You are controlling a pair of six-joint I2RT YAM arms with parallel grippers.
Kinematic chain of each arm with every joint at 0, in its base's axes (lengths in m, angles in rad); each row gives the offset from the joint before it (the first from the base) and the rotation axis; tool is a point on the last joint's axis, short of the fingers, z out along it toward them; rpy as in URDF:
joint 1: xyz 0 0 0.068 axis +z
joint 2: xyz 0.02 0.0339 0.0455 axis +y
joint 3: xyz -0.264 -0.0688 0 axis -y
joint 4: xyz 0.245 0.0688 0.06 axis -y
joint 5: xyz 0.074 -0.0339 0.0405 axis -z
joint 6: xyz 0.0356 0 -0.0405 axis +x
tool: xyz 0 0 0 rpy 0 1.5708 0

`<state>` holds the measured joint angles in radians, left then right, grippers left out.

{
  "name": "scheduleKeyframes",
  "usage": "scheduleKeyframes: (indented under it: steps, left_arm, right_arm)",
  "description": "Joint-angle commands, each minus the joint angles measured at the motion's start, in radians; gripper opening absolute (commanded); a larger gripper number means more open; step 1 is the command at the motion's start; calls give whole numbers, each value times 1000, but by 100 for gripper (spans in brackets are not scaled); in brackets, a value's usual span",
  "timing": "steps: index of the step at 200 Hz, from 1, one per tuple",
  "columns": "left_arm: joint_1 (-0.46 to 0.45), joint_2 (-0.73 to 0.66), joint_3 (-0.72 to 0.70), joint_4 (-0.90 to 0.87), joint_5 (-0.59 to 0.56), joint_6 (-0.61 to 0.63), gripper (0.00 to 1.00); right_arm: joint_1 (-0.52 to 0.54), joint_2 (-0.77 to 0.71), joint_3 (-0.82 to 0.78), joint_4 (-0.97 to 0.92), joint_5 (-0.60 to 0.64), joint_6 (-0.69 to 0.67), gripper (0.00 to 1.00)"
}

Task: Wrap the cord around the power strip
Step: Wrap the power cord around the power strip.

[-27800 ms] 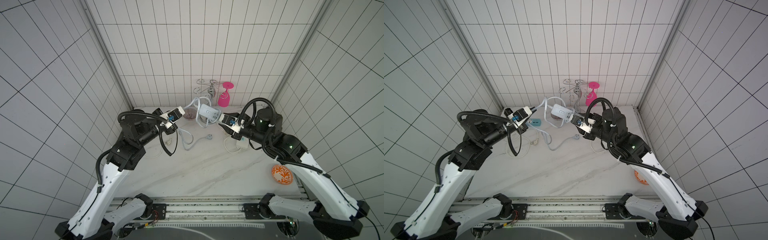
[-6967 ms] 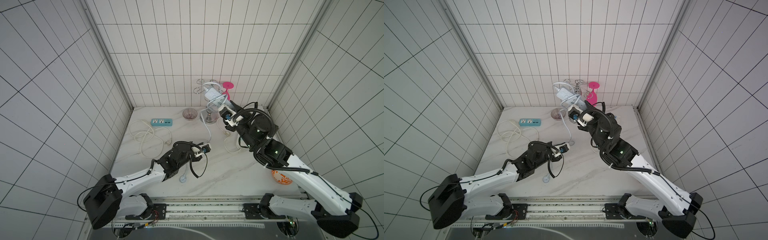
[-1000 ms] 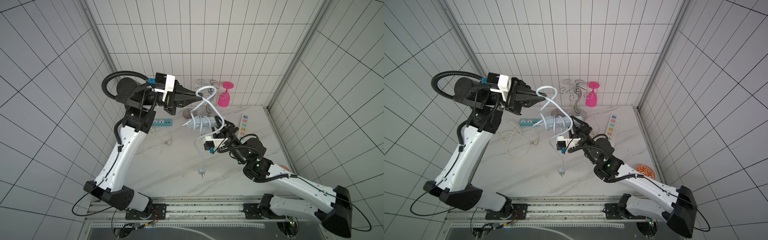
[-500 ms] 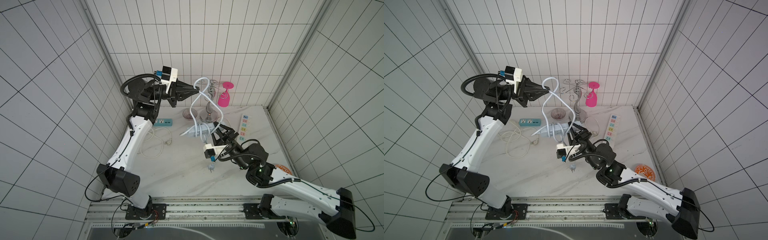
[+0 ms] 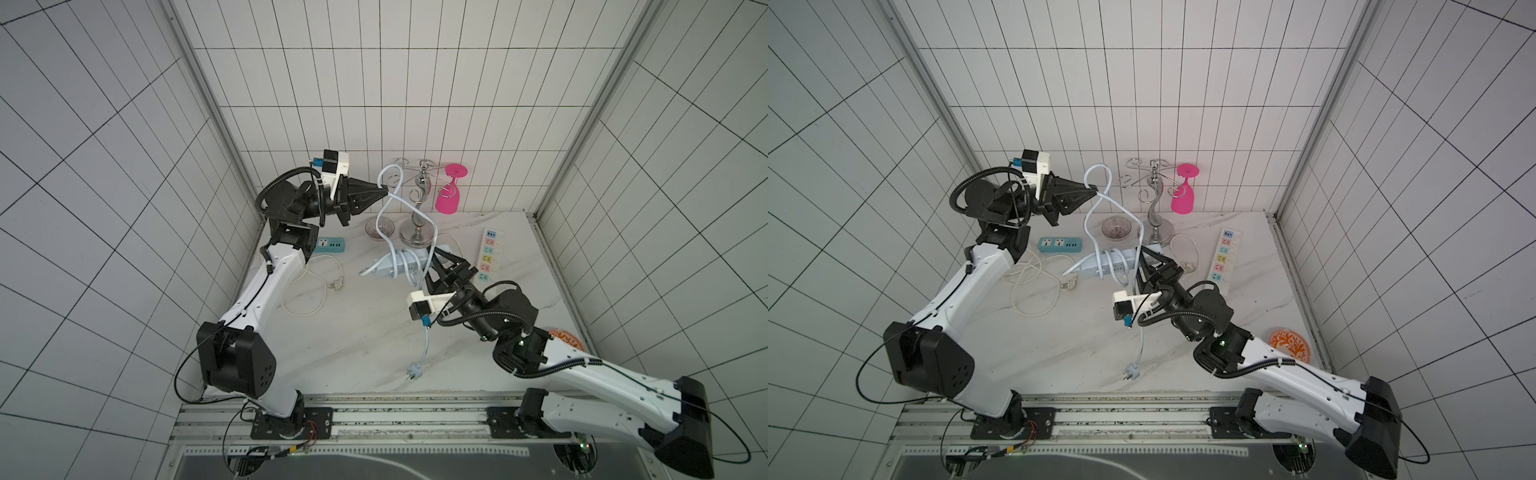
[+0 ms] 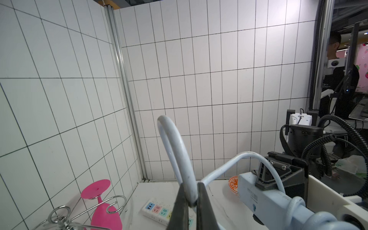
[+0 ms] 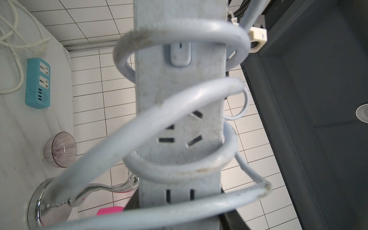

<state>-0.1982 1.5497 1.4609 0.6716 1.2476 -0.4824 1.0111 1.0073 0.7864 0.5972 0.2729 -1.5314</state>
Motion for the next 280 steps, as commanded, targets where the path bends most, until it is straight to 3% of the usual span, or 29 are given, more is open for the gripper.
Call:
scheduleKeyframes:
  steps: [1, 64, 121, 166, 221, 280]
  left_arm:
    - [19, -57, -122, 29, -63, 21, 0]
    - [30, -164, -434, -56, -162, 101, 0]
    - [28, -155, -533, -98, -147, 75, 0]
    - [-28, -216, -603, -120, -168, 113, 0]
    - [-31, -295, -716, -77, -221, 104, 26]
    - [-10, -343, -775, 5, -268, 78, 35]
  right_arm:
    - [14, -42, -38, 158, -9, -3, 0]
    - [14, -39, -17, 199, 30, 19, 0]
    - [14, 7, 35, 276, 94, 31, 0]
    - [14, 115, 129, 349, 205, 10, 0]
    - [14, 149, 209, 331, 214, 39, 0]
    - [12, 188, 340, 264, 263, 72, 0]
